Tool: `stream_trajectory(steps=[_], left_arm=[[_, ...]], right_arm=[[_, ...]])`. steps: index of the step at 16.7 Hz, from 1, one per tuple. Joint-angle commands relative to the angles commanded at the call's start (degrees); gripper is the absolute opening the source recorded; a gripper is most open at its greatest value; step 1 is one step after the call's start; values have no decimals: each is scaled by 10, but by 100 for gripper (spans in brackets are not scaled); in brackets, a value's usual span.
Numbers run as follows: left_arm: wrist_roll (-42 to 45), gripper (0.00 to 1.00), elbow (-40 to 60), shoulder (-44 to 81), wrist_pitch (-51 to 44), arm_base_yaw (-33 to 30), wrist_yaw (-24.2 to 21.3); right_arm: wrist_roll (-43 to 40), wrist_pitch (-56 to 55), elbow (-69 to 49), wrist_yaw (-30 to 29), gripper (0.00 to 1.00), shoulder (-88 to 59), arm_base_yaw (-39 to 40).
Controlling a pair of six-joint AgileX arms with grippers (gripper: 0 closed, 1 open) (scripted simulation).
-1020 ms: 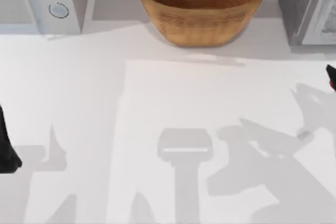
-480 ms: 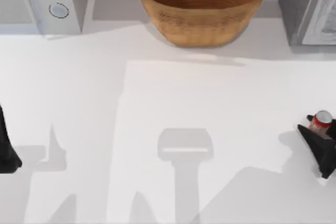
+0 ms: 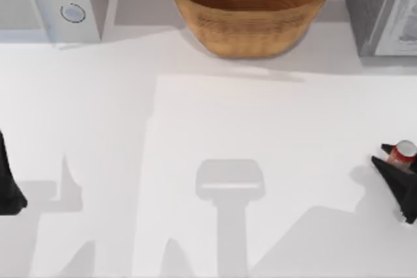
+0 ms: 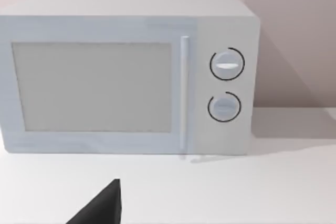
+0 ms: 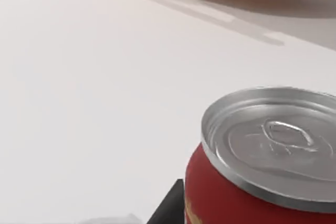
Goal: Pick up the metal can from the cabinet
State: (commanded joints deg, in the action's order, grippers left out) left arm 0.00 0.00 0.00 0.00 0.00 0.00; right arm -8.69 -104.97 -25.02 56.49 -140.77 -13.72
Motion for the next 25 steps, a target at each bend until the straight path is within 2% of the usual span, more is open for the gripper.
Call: stream_trajectory(steps=[7, 12, 25], left_arm=[[0, 100, 0, 0, 0, 0, 0], [0, 100, 0, 0, 0, 0, 0], [0, 100, 0, 0, 0, 0, 0]], right_arm=[[95, -39, 1, -58, 0, 75, 54], [103, -41, 1, -62, 0, 81, 58], [103, -41, 1, -62, 98, 81, 58]])
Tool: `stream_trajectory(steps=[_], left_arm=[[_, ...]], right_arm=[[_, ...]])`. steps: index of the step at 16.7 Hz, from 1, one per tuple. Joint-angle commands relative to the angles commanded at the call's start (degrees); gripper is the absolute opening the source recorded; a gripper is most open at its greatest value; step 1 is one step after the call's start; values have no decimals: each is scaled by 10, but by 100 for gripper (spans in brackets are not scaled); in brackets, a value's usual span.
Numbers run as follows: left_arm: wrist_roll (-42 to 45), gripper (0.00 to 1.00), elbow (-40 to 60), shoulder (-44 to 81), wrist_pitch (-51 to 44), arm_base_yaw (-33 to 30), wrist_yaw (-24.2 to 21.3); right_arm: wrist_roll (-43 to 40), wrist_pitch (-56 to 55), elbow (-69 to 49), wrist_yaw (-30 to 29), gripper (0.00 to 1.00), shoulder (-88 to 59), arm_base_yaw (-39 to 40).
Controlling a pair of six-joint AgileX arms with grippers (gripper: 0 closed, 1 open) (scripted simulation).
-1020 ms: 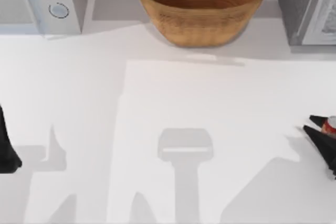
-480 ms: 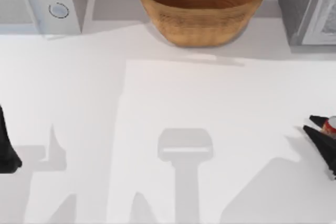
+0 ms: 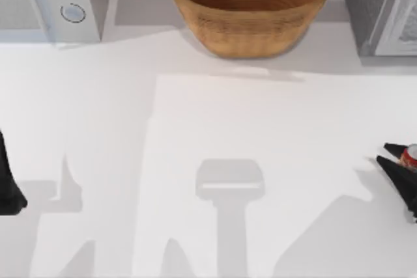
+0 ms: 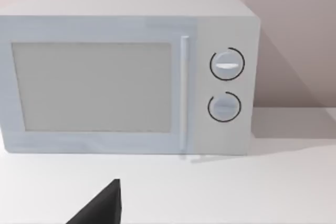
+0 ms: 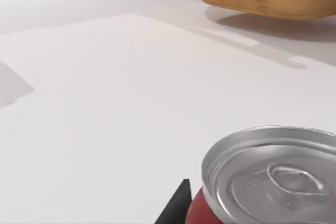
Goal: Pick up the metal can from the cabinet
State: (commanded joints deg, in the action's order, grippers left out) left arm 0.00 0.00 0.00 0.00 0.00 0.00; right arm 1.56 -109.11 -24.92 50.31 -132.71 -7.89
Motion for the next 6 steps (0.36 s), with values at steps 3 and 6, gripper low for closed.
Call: stream_trajectory(steps=[3, 6], left_arm=[[0, 100, 0, 0, 0, 0, 0], [0, 100, 0, 0, 0, 0, 0]], right_arm=[[0, 0, 0, 0, 100, 0, 0], [0, 0, 0, 0, 100, 0, 0]])
